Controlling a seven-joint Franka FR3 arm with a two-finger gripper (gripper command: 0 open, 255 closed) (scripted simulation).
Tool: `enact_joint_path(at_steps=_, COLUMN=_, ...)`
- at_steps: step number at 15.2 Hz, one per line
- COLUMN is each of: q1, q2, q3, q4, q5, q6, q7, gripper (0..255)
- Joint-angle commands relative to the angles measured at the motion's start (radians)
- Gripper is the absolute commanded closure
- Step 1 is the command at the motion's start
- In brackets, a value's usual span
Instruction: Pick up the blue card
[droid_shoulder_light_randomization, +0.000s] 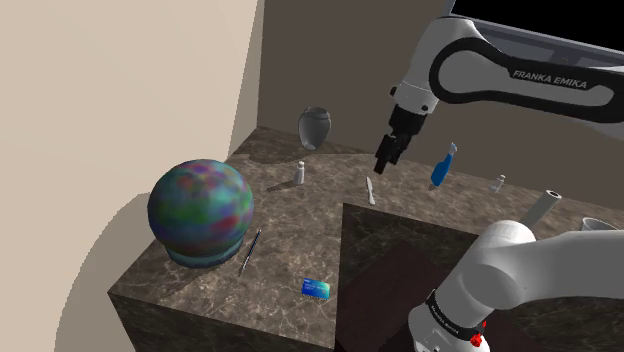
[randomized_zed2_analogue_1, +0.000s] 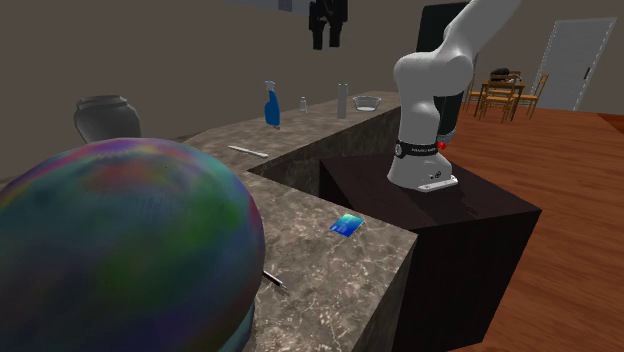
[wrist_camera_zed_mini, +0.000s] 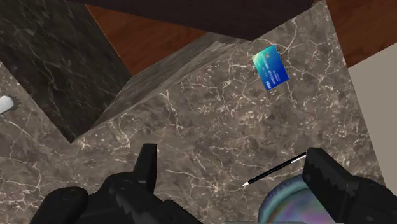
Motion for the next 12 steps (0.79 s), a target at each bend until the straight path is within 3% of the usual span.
enact_joint_path(at_steps=1, q1=0.019, q2=0.004, q3=0.016, q4=-0.063, q5=0.007, q6=0.057, q7=-0.013, gripper=0)
enact_joint_path(at_steps=12, q1=0.135, q2=0.158, q3=0.115, q4=-0.29, q5=0.053, q6=0.375, q7=-0.073, gripper=0)
